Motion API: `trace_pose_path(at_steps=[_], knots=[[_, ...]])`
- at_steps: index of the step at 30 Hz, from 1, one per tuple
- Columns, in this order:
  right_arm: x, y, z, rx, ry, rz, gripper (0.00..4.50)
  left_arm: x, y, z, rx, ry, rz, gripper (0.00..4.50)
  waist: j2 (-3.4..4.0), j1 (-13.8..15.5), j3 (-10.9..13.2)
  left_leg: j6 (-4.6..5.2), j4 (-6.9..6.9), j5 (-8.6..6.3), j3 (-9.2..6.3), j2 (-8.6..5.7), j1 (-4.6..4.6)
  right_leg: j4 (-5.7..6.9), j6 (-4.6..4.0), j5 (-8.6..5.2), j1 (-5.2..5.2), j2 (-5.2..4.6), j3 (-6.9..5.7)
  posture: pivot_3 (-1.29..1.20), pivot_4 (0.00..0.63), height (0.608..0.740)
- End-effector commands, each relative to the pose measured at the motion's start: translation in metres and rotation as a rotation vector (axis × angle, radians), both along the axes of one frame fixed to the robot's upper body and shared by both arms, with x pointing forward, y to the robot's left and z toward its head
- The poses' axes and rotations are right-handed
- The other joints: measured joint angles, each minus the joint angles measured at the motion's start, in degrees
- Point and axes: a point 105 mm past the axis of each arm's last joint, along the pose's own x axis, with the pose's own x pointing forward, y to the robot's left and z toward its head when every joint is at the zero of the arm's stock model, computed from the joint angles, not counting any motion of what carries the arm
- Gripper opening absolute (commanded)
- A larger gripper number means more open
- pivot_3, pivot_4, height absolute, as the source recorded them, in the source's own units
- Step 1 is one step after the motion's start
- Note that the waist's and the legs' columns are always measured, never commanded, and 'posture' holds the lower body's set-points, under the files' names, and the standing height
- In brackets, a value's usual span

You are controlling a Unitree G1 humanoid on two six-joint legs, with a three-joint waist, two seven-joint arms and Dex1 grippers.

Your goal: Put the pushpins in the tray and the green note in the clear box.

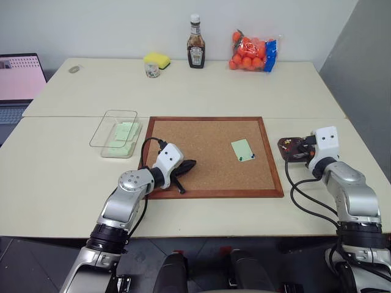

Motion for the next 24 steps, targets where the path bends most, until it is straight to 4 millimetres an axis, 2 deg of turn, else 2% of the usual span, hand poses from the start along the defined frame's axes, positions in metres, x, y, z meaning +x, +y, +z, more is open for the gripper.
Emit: trace_pose_path(at_steps=[1, 2, 3, 17, 24], knots=[[0.006, -0.005, 0.015, -0.026, -0.054, -0.01, 0.27, -0.003, -0.005, -0.002, 0.012, 0.001, -0.029, 0.0, 0.0, 0.0, 0.0, 0.0, 0.0, 0.0, -0.01, 0.0, -0.01, -0.01, 0.0, 0.0, 0.0, 0.0, 0.0, 0.0, 0.15, 0.74], [0.006, -0.005, 0.014, -0.024, -0.054, -0.01, 0.51, -0.003, -0.005, -0.002, 0.012, 0.001, -0.028, 0.0, 0.0, 0.0, 0.0, 0.0, 0.0, 0.0, 0.0, 0.0, -0.01, -0.01, 0.0, 0.0, 0.0, 0.0, -0.01, 0.0, 0.15, 0.74], [0.006, -0.005, 0.014, -0.023, -0.054, -0.012, 0.56, -0.003, -0.005, -0.002, 0.013, 0.0, -0.027, 0.0, 0.0, 0.0, 0.0, 0.0, 0.0, 0.0, -0.01, 0.0, -0.01, -0.01, 0.0, 0.0, 0.0, 0.0, 0.0, 0.0, 0.15, 0.74], [0.002, -0.004, 0.006, -0.01, -0.015, -0.014, 3.48, -0.002, -0.004, -0.001, 0.014, -0.003, -0.028, 0.0, 0.0, 0.0, 0.0, 0.0, 0.0, 0.0, -0.01, 0.01, -0.01, -0.01, 0.0, 0.0, 0.0, 0.0, 0.0, 0.0, 0.15, 0.74], [-0.001, -0.002, -0.002, 0.044, 0.023, -0.013, 3.48, -0.002, -0.005, 0.0, 0.013, -0.006, -0.03, 0.0, 0.0, 0.0, 0.0, 0.0, 0.0, 0.0, -0.01, 0.01, 0.0, -0.01, 0.0, 0.0, 0.0, 0.0, -0.01, 0.0, 0.15, 0.74]])
